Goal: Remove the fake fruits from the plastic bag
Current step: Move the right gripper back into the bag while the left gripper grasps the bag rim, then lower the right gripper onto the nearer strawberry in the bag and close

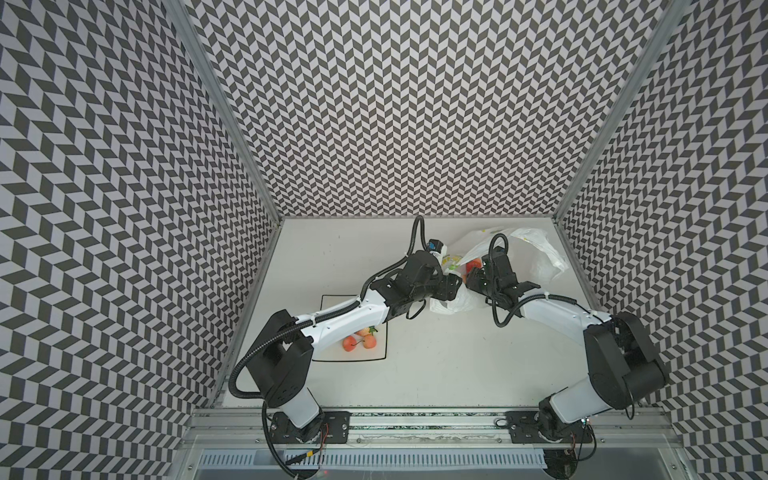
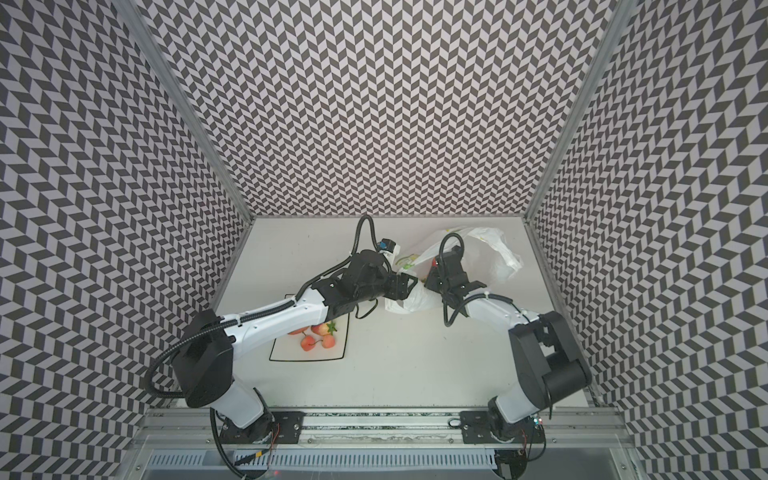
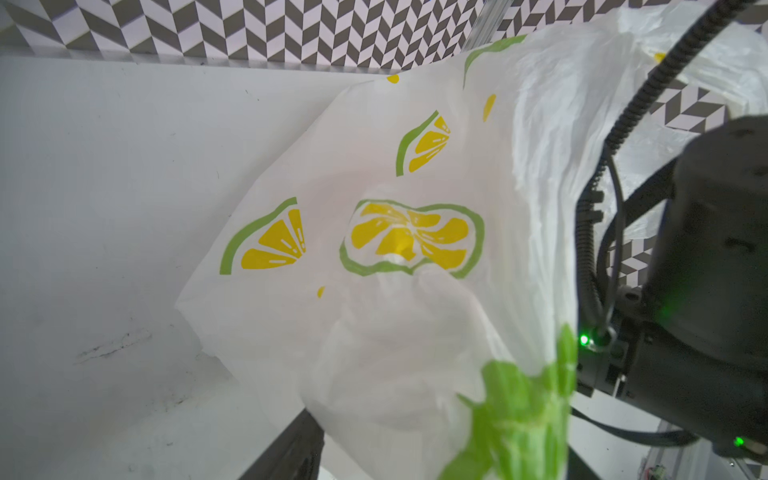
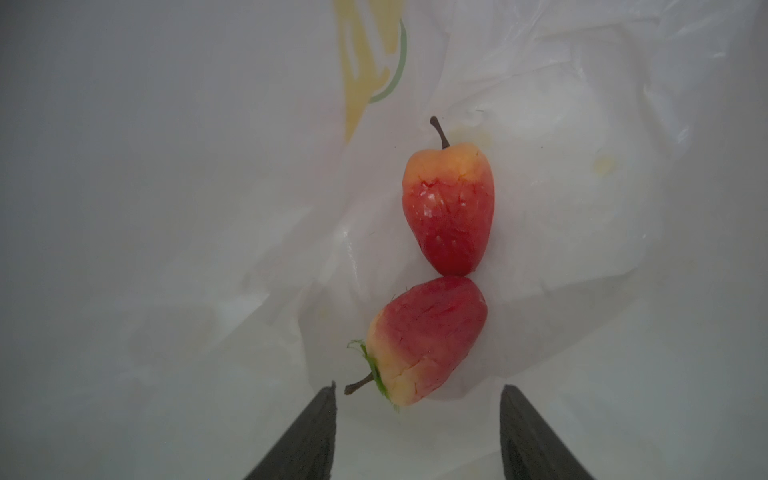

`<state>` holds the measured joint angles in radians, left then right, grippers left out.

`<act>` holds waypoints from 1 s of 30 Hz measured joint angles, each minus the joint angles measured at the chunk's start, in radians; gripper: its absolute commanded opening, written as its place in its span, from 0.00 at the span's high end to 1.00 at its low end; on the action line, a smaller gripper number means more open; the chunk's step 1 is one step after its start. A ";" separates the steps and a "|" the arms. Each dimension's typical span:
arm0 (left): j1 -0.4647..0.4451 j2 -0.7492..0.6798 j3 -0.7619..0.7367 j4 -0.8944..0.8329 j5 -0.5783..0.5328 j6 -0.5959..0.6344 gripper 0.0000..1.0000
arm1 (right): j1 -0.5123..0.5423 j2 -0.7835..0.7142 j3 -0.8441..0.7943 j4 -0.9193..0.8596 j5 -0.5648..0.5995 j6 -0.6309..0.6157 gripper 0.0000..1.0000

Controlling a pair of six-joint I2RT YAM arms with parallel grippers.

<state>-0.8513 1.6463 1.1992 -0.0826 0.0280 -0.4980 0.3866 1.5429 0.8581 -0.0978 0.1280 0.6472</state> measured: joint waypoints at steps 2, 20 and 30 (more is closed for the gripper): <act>0.000 0.009 0.000 -0.004 -0.004 0.010 0.60 | 0.000 -0.008 -0.031 0.014 -0.015 0.002 0.35; 0.000 -0.012 -0.102 -0.018 0.046 0.116 1.00 | -0.063 -0.016 0.019 -0.041 -0.074 0.025 0.21; 0.000 -0.017 -0.101 -0.018 0.047 0.145 1.00 | -0.069 0.148 0.086 -0.014 -0.098 0.065 0.18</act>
<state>-0.8516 1.6295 1.0977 -0.1001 0.0746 -0.3534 0.3180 1.6909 0.9443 -0.1123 0.0299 0.7120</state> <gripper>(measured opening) 0.047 0.817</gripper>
